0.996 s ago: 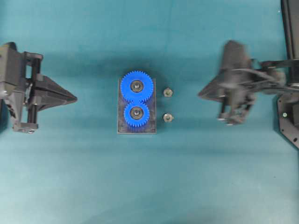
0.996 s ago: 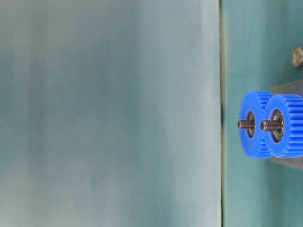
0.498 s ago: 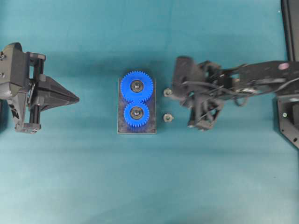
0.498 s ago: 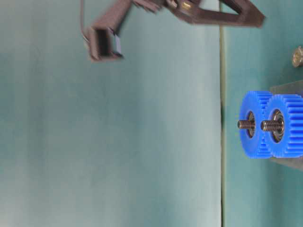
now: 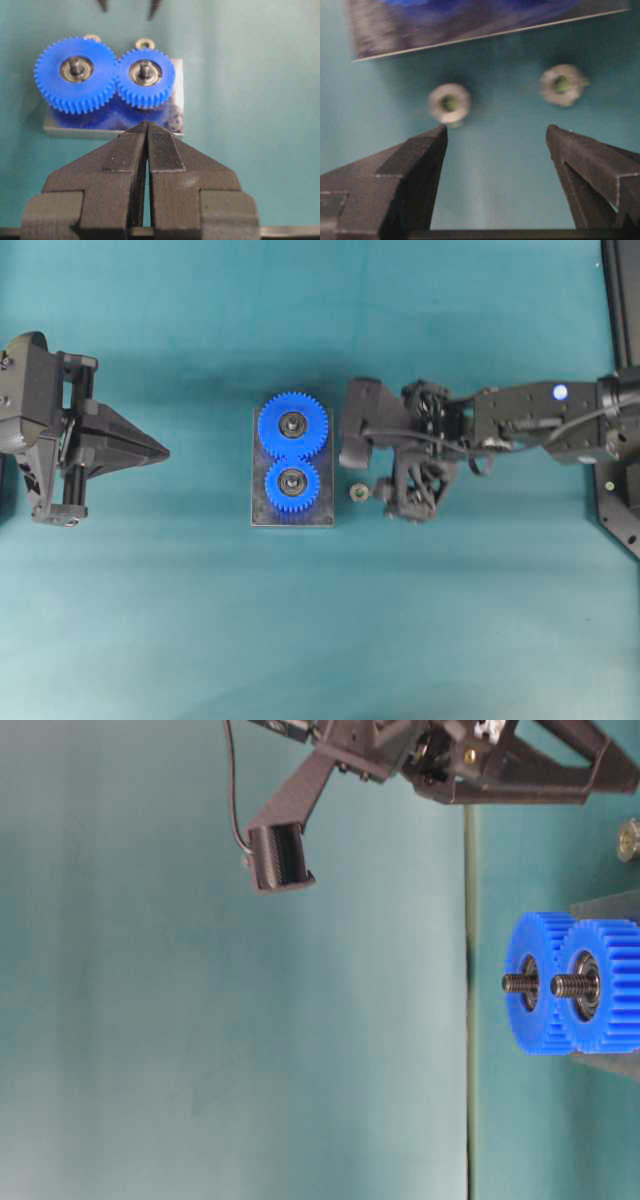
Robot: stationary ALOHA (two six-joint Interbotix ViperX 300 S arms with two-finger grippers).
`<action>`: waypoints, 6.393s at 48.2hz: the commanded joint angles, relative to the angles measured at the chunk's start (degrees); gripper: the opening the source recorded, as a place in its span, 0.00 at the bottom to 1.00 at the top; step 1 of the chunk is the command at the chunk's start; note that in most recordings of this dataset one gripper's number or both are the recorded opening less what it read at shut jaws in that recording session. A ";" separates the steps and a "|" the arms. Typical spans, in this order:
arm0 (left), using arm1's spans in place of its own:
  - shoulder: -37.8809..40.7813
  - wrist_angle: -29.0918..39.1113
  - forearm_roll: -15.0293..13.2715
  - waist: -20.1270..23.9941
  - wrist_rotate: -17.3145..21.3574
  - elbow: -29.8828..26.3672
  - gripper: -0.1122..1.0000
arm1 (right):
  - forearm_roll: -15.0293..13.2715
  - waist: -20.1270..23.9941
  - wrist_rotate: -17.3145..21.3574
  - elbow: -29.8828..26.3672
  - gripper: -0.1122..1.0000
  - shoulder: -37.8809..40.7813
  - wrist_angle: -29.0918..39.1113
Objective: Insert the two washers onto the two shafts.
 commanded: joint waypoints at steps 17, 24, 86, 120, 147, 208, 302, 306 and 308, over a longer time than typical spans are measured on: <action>-0.18 -0.26 0.18 -0.35 0.00 -0.70 0.10 | -1.32 -2.72 -1.14 -3.96 0.85 3.96 -2.64; -0.26 -0.35 0.09 -0.35 0.00 -0.79 0.10 | -1.67 -3.08 -1.76 -4.83 0.83 6.06 -2.90; 0.00 -0.70 0.18 -0.35 0.09 -0.44 0.10 | -1.76 -3.52 -2.55 -5.27 0.42 9.93 -2.02; 0.00 -1.23 0.18 -0.35 0.09 -0.53 0.10 | -3.34 -2.55 -2.64 -13.89 0.39 2.46 11.25; 0.00 -1.32 0.18 -0.35 0.09 -0.35 0.10 | -5.10 -0.70 -3.60 -24.96 0.39 6.42 13.97; -0.35 -1.32 0.09 -0.35 -0.09 0.09 0.10 | -6.42 -1.32 -6.24 -28.48 0.39 11.78 15.64; -0.79 -1.32 0.09 -0.35 -0.26 0.70 0.10 | -6.06 3.96 -0.79 -19.07 0.79 0.00 20.83; -0.79 -1.32 0.18 -0.35 -0.26 0.70 0.10 | -6.06 5.62 0.62 -15.29 0.79 -0.53 18.19; -0.79 -1.32 0.09 -0.35 -0.26 0.70 0.10 | -6.06 6.50 1.76 -13.45 0.79 -0.35 16.26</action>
